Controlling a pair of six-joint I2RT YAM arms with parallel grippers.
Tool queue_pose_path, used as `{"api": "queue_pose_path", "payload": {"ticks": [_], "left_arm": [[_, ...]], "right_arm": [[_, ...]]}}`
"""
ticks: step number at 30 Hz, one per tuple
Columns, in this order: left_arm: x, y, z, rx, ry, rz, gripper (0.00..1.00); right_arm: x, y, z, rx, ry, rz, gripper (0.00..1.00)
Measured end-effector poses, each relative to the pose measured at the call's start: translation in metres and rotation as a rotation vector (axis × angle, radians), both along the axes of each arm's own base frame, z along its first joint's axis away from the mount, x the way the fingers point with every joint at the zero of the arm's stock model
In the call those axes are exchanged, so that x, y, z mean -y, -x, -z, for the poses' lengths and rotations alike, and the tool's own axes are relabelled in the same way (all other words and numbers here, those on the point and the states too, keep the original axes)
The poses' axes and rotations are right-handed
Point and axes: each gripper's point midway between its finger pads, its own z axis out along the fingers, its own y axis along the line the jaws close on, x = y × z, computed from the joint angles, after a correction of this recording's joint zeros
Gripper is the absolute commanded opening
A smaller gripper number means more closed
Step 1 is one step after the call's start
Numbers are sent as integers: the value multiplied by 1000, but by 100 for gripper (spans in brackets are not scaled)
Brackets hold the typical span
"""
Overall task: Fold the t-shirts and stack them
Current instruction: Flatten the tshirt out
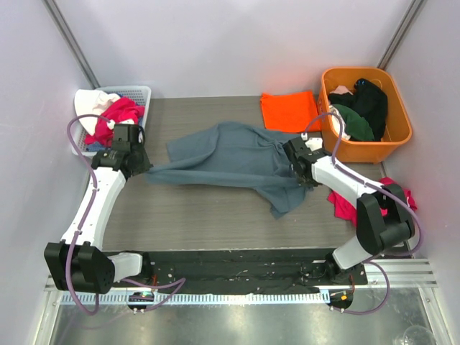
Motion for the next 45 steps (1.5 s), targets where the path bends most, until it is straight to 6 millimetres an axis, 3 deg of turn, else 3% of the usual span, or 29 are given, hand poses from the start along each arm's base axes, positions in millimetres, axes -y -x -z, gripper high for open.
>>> {"api": "queue_pose_path", "payload": {"ticks": [8, 14, 19, 25, 29, 32, 35, 39, 41, 43, 45], "left_arm": [[-2, -20, -8, 9, -23, 12, 0], [-3, -35, -15, 20, -29, 14, 0], [-3, -37, -34, 73, -24, 15, 0], [-1, -14, -64, 145, -3, 20, 0], [-2, 12, -93, 212, 15, 8, 0], [-3, 24, -110, 262, 24, -4, 0], [-4, 22, -108, 273, 31, -21, 0], [-9, -8, -77, 210, 1, -48, 0], [-11, -30, -57, 170, -18, -60, 0], [-14, -58, -20, 88, -49, -71, 0], [-17, -79, 20, -2, -81, -77, 0]], "right_arm": [[-4, -50, -21, 40, 40, -44, 1], [-38, -76, -58, 106, -121, -152, 1], [-72, -52, -107, 161, -342, -314, 1], [-90, 0, -178, 247, -515, -478, 1], [-91, 31, -206, 275, -568, -529, 1], [-88, 42, -211, 278, -578, -537, 1], [-84, 38, -199, 250, -548, -508, 1], [-75, 12, -142, 129, -470, -418, 1], [-69, -14, -95, 32, -437, -349, 1], [-62, -39, -48, -52, -405, -287, 1], [-54, -56, -4, -122, -375, -232, 19]]}}
